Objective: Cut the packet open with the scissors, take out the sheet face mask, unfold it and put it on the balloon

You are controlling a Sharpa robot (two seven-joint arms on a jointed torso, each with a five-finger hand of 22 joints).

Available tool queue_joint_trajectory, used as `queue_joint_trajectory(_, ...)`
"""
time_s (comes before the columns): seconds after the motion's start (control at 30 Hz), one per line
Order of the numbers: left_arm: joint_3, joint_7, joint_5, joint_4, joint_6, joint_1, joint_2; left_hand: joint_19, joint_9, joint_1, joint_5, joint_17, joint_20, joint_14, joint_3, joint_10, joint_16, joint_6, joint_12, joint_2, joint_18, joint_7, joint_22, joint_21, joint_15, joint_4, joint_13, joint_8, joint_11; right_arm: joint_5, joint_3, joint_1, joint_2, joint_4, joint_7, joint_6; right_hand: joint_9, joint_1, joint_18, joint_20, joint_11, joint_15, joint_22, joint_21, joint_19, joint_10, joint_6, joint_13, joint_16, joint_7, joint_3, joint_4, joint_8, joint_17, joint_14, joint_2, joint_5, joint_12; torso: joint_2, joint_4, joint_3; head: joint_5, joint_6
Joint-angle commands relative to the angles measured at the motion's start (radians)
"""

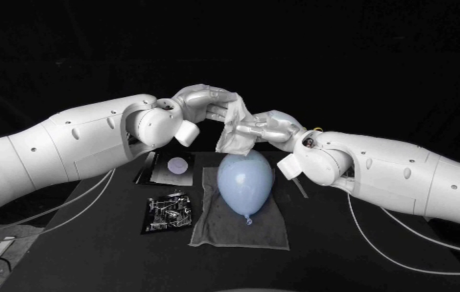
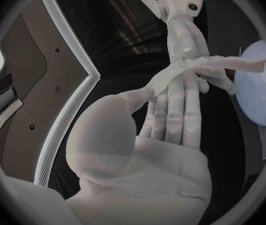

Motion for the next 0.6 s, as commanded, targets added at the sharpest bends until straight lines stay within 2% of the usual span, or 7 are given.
queue_joint_trajectory(0.03, 0.001, 0.013, -0.019, -0.004, 0.012, 0.002, 0.004, 0.002, 0.164, 0.010, 0.003, 0.001, 0.004, 0.003, -0.005, -0.002, 0.001, 0.008, -0.006, -0.004, 0.012, -0.002, -0.001, 0.002, -0.004, 0.001, 0.001, 0.006, -0.005, 0.063, 0.001, 0.003, -0.004, 0.011, 0.027, 0.051, 0.003, 0.005, 0.021, -0.001, -0.010, -0.003, -0.004, 0.000, 0.010, 0.023, 0.025, -0.001, 0.008, -0.008, -0.014, 0.002, 0.010, -0.002, 0.025, 0.027, -0.001, 0.003, 0.000, 0.0005, -0.0006, 0.000, -0.001)
queue_joint_trajectory(0.13, 0.001, 0.012, -0.024, -0.010, 0.003, 0.002, 0.006, 0.002, 0.165, 0.009, 0.003, 0.001, 0.005, 0.003, -0.006, -0.002, 0.001, 0.007, -0.006, -0.004, 0.012, -0.002, -0.002, 0.002, -0.004, 0.002, 0.001, 0.006, -0.005, 0.072, 0.001, 0.005, -0.008, 0.018, 0.027, 0.057, 0.001, 0.015, 0.025, -0.001, -0.017, -0.008, -0.009, 0.000, 0.018, 0.041, 0.043, -0.002, 0.014, -0.010, -0.026, 0.007, 0.012, -0.003, 0.046, 0.049, 0.000, -0.002, 0.000, 0.0005, -0.0008, 0.000, -0.001)
queue_joint_trajectory(0.3, 0.000, 0.012, -0.028, -0.021, -0.021, 0.002, 0.010, -0.005, 0.166, 0.010, 0.003, 0.001, 0.009, -0.004, -0.011, -0.004, -0.002, 0.006, -0.008, -0.004, 0.011, -0.004, -0.004, -0.002, -0.002, 0.009, 0.001, 0.007, -0.005, 0.080, 0.001, 0.007, -0.013, 0.025, 0.022, 0.069, -0.003, 0.026, 0.028, -0.002, -0.017, -0.013, -0.013, 0.002, 0.035, 0.056, 0.056, -0.003, 0.018, -0.008, -0.047, 0.012, 0.007, -0.005, 0.068, 0.069, 0.000, -0.013, 0.000, 0.0011, -0.0012, -0.002, -0.001)
queue_joint_trajectory(0.4, 0.000, 0.013, -0.029, -0.025, -0.036, 0.002, 0.012, -0.014, 0.167, 0.012, 0.003, 0.000, 0.014, -0.014, -0.014, -0.005, -0.007, 0.005, -0.010, -0.005, 0.010, -0.004, -0.007, -0.008, 0.000, 0.015, 0.001, 0.007, -0.004, 0.083, 0.001, 0.008, -0.014, 0.028, 0.018, 0.076, -0.004, 0.046, 0.030, -0.003, -0.020, -0.018, -0.015, 0.004, 0.044, 0.069, 0.068, -0.003, 0.022, -0.011, -0.048, 0.008, 0.007, -0.005, 0.083, 0.088, 0.000, -0.017, 0.001, 0.0009, -0.0013, -0.002, -0.002)
queue_joint_trajectory(0.43, 0.000, 0.013, -0.029, -0.027, -0.042, 0.002, 0.013, -0.022, 0.167, 0.014, 0.003, -0.001, 0.018, -0.024, -0.017, -0.005, -0.012, 0.004, -0.011, -0.006, 0.010, -0.004, -0.009, -0.012, 0.001, 0.018, 0.001, 0.007, -0.004, 0.083, 0.001, 0.008, -0.014, 0.029, 0.017, 0.078, -0.005, 0.069, 0.032, -0.005, -0.024, -0.024, -0.016, 0.008, 0.055, 0.078, 0.077, -0.003, 0.029, -0.016, -0.040, 0.002, 0.009, -0.002, 0.104, 0.112, 0.000, -0.021, 0.001, 0.0010, -0.0012, -0.002, -0.002)
queue_joint_trajectory(0.6, 0.000, 0.014, -0.030, -0.032, -0.068, 0.002, 0.016, -0.032, 0.168, 0.016, 0.003, -0.002, 0.025, -0.038, -0.023, -0.006, -0.017, 0.003, -0.013, -0.008, 0.010, -0.004, -0.012, -0.019, 0.005, 0.026, 0.001, 0.007, -0.002, 0.085, 0.001, 0.009, -0.017, 0.033, 0.015, 0.080, -0.008, 0.132, 0.033, -0.010, -0.032, -0.032, -0.019, 0.012, 0.078, 0.095, 0.095, -0.004, 0.030, -0.023, -0.030, -0.020, 0.005, -0.001, 0.134, 0.159, 0.001, -0.042, 0.000, 0.0006, -0.0009, -0.004, -0.004)
